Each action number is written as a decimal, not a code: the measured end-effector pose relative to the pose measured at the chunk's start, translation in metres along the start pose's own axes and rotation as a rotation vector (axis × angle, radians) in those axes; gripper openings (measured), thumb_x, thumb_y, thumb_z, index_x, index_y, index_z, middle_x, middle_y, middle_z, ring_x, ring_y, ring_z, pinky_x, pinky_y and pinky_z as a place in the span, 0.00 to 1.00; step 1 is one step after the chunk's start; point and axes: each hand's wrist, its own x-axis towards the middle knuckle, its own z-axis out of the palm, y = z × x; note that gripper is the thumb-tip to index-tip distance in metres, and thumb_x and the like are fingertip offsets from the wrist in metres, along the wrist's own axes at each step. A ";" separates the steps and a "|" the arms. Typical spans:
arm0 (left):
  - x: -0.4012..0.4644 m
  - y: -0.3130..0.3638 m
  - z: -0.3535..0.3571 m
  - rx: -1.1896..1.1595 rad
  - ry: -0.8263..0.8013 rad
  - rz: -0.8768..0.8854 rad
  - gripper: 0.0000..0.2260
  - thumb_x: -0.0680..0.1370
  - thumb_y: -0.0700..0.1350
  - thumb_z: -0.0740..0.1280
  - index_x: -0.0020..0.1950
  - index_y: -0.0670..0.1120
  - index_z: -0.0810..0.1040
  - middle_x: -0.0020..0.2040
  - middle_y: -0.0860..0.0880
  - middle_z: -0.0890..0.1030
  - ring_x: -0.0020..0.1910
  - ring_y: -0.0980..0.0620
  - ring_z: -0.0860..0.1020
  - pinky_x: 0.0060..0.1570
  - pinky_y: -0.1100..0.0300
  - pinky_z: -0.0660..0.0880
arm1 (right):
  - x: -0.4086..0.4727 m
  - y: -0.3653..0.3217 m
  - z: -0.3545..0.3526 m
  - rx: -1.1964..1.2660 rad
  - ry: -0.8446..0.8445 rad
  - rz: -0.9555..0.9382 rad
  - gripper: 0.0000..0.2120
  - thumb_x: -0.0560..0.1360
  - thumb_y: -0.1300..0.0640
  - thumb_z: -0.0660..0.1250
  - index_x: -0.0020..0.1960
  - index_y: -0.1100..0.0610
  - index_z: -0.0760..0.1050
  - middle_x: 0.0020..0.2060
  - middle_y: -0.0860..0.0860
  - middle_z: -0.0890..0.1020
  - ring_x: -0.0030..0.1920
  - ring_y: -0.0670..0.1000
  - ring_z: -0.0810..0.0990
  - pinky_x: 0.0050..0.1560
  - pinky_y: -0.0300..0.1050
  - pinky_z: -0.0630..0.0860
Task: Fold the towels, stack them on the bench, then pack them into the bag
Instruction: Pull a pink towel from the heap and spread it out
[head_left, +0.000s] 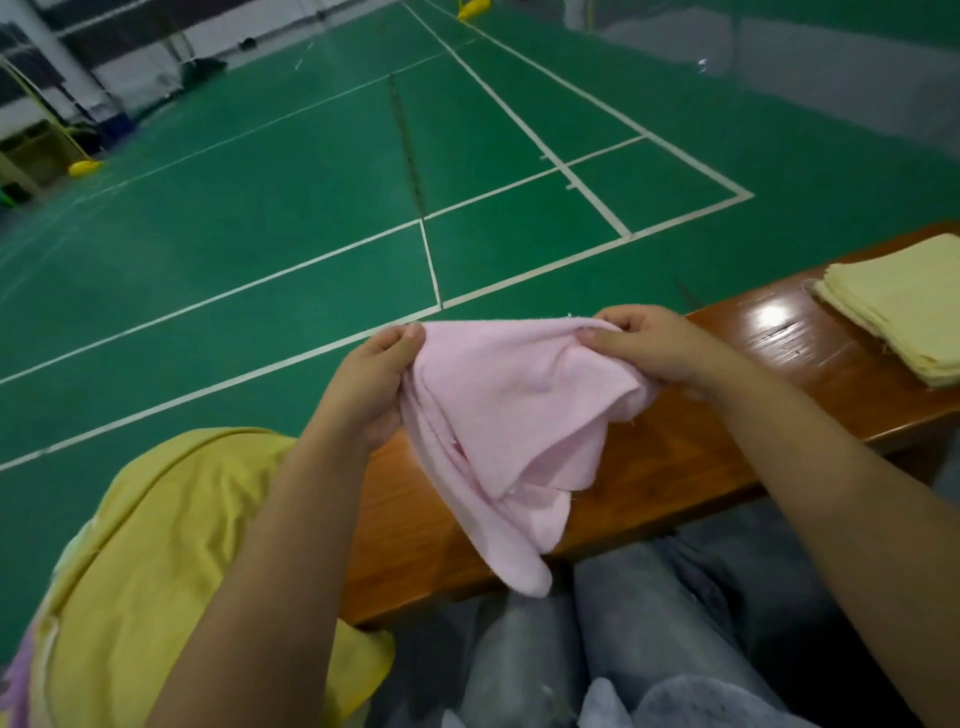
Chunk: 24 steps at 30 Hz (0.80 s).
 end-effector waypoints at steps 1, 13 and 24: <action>0.009 -0.009 -0.005 0.027 0.033 -0.044 0.08 0.81 0.44 0.63 0.48 0.42 0.80 0.42 0.46 0.84 0.43 0.50 0.80 0.44 0.57 0.78 | 0.006 -0.001 0.000 -0.015 -0.016 0.012 0.11 0.76 0.52 0.67 0.48 0.61 0.79 0.40 0.54 0.81 0.41 0.52 0.77 0.42 0.46 0.72; -0.013 -0.119 0.023 1.027 0.067 0.208 0.15 0.79 0.50 0.65 0.64 0.46 0.74 0.60 0.49 0.75 0.57 0.51 0.73 0.59 0.59 0.71 | 0.022 0.072 0.026 -0.629 0.238 0.149 0.13 0.75 0.50 0.68 0.56 0.55 0.76 0.57 0.56 0.75 0.49 0.53 0.74 0.47 0.44 0.72; -0.020 -0.159 -0.019 1.133 0.130 -0.063 0.16 0.76 0.47 0.70 0.63 0.50 0.74 0.59 0.50 0.77 0.53 0.52 0.76 0.56 0.61 0.74 | 0.002 0.090 0.025 -0.506 0.385 0.205 0.07 0.79 0.62 0.60 0.55 0.58 0.74 0.49 0.55 0.78 0.46 0.56 0.76 0.39 0.43 0.72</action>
